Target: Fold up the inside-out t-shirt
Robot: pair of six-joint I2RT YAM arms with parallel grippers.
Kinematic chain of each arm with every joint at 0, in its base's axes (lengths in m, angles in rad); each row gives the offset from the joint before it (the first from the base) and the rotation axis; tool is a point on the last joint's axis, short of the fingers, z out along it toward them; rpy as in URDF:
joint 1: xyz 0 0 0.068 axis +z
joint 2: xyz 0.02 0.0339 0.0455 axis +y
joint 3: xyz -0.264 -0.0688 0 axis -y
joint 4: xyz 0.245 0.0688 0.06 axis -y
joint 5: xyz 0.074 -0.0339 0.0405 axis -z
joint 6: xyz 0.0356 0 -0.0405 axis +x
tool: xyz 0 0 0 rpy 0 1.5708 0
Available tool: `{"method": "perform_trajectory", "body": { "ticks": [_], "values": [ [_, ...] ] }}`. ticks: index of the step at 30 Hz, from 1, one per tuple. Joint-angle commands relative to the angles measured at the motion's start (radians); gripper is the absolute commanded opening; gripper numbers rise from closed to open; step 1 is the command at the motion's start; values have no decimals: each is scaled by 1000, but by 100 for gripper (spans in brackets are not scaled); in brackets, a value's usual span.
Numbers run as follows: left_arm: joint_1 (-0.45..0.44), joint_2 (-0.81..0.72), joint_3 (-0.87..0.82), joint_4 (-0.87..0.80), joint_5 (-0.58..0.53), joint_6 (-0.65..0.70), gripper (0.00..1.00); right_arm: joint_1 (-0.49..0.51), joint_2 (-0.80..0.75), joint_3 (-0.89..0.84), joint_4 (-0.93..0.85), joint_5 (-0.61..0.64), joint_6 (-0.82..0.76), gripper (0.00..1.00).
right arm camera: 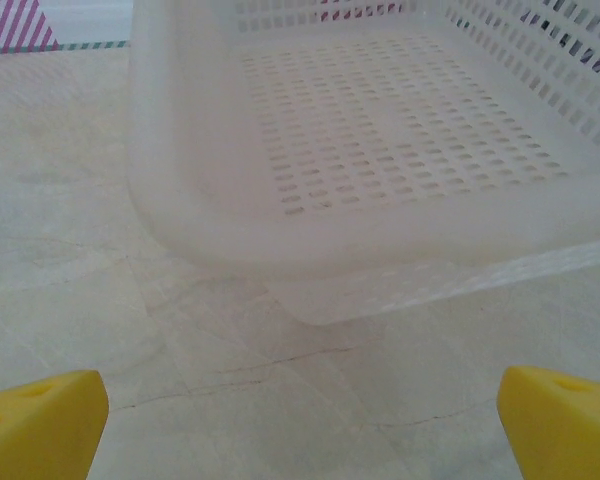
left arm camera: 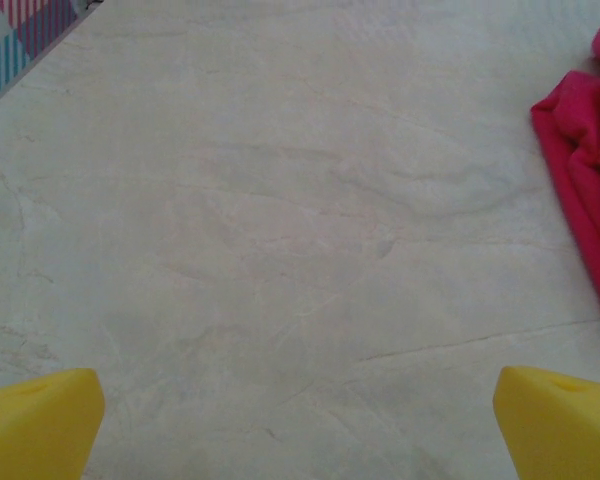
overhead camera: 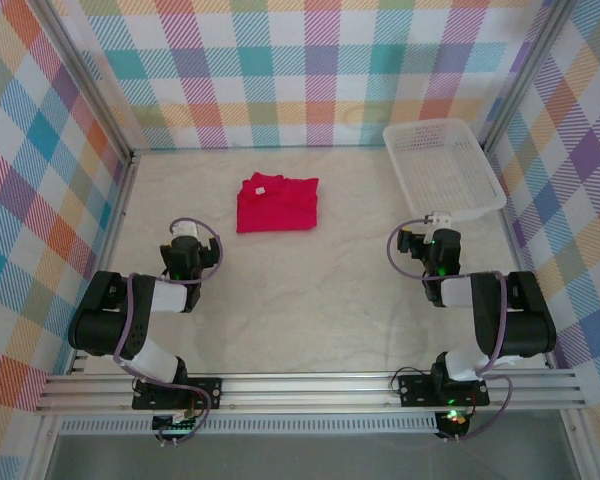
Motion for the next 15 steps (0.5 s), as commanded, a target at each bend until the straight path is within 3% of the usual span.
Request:
{"method": "perform_trajectory", "body": {
  "ticks": [1, 15],
  "values": [
    [8, 0, 8, 53, 17, -14, 100, -4, 2, -3, 49, -21, 18, 99],
    [8, 4, 18, 37, 47, -5, 100, -4, 1, -3, 48, -21, 19, 100]
  ]
}}
